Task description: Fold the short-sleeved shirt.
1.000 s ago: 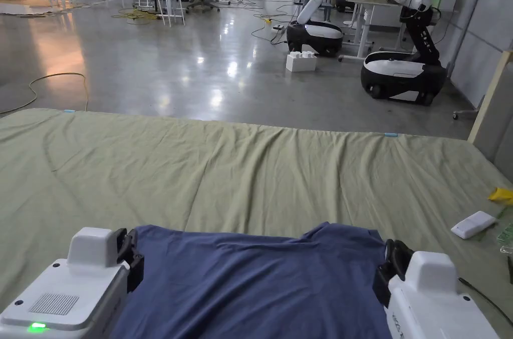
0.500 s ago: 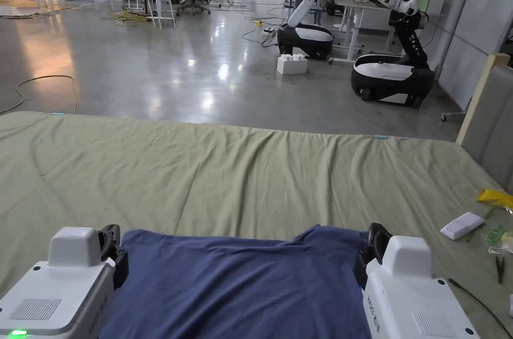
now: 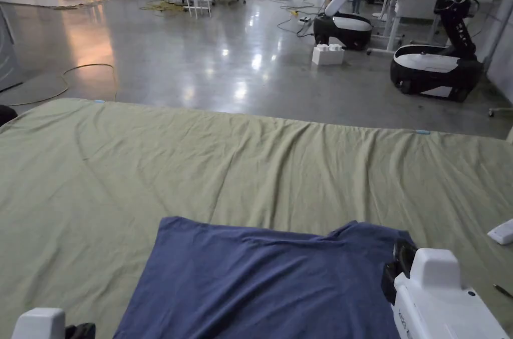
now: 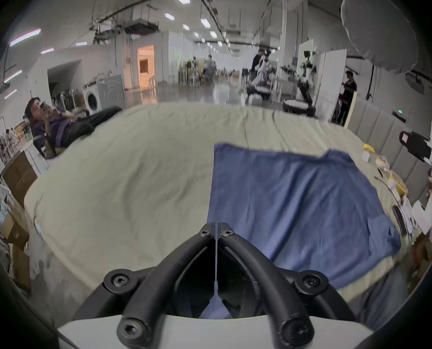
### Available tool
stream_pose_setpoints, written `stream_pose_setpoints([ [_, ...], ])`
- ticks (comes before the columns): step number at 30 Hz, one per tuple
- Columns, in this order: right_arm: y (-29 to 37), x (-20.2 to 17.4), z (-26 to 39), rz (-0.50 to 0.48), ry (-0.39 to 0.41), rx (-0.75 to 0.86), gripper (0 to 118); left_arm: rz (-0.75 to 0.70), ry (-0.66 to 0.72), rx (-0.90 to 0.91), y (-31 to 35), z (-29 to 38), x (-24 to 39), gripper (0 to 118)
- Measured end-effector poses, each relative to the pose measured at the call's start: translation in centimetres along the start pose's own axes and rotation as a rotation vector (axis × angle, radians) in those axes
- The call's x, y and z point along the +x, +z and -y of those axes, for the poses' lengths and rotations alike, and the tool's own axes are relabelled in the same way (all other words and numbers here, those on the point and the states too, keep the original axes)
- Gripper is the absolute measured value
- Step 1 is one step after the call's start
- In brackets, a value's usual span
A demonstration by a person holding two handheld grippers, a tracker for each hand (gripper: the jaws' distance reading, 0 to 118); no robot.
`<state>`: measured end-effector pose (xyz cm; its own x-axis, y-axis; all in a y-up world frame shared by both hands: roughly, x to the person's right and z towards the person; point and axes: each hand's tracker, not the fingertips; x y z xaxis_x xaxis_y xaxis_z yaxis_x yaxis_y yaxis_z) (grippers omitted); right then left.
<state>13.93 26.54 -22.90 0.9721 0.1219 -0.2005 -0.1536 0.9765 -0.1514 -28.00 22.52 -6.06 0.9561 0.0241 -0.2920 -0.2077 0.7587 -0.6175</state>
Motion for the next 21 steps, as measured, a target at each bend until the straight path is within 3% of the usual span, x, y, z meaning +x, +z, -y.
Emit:
stream_pose_setpoints([
  [3, -0.2, -0.4, 0.8, -0.014, -0.015, -0.036, 0, 0.037, 0.045, -0.099, 1.8, 1.1, -0.3, 3],
  [4, -0.2, -0.5, 1.0, -0.020, -0.016, -0.046, 0, 0.035, 0.032, -0.124, 2.5, 1.5, -0.3, 12],
  [5, -0.2, -0.6, 1.2, -0.026, -0.014, -0.054, 0, 0.026, 0.014, -0.147, 2.9, 1.9, -0.2, 26],
  [6, -0.2, -0.7, 1.4, -0.035, -0.010, -0.063, 0, 0.018, -0.006, -0.170, 3.2, 2.3, 0.0, 52],
  [7, -0.2, -0.8, 1.6, -0.040, -0.004, -0.073, 0, 0.020, -0.016, -0.198, 3.5, 2.6, 0.2, 66],
  [8, -0.3, -0.9, 1.7, -0.039, 0.004, -0.078, 0, 0.032, -0.027, -0.225, 3.6, 2.9, 0.5, 70],
  [14, -0.4, -1.0, 2.4, -0.041, -0.005, -0.113, 0, 0.016, 0.041, -0.310, -0.6, 4.6, -1.7, 70],
  [21, 0.0, -0.8, 3.1, -0.031, -0.001, -0.130, 0, 0.000, 0.208, -0.282, 0.3, 3.9, -1.6, 62],
])
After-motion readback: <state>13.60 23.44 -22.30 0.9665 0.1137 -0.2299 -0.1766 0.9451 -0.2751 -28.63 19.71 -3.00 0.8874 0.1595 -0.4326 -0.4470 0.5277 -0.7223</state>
